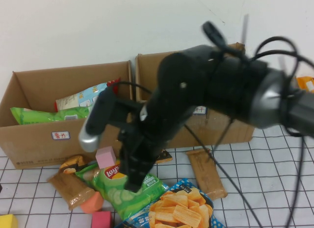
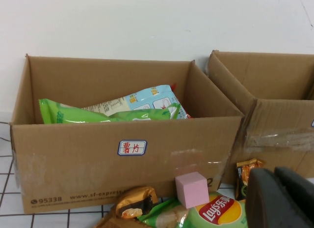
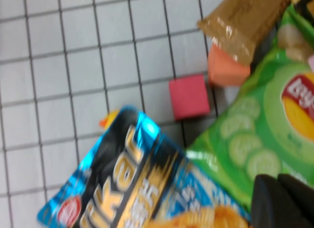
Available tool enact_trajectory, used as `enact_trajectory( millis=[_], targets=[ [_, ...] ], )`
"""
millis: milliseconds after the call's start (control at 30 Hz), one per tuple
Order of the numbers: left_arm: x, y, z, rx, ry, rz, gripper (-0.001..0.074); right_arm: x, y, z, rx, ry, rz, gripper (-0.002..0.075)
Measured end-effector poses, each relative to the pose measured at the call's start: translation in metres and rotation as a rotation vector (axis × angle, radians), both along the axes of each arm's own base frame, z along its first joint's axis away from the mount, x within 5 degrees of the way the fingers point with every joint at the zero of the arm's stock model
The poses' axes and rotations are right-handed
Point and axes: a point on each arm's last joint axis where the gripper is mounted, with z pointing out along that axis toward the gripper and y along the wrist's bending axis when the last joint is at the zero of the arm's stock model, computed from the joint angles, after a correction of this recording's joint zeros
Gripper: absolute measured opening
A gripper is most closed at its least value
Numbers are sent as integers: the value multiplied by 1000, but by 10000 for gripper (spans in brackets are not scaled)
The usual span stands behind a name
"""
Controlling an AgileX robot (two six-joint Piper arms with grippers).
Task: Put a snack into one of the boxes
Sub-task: Pick up the biscuit
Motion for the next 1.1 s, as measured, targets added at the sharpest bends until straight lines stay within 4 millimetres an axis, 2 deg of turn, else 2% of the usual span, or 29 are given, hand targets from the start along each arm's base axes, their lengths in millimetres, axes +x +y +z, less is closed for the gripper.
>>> enact_trajectory(
  millis=[167,367,533,633,733,967,1100],
  targets=[
    [0,0,0,-2,1,0,-1,5,25,-14,13,-4,12,-1],
    [0,0,0,-2,1,0,-1,2,54,-34,23,13,14,-1],
    [0,0,0,-4,1,0,-1,9,62,-49,-1,30,-64,-1],
    [0,0,0,-4,1,0,-1,17,54,-50,-57,22,-201,-1],
    [0,0,-1,-3,3,0,-1,29,36,-47,-136,12,-327,-1],
    [0,0,-2,-2,6,0,-1,59,-16,-51,-256,83,-506,-1],
    [0,0,-2,-2,6,0,-1,62,-46,-65,-290,124,-581,-1]
  ],
)
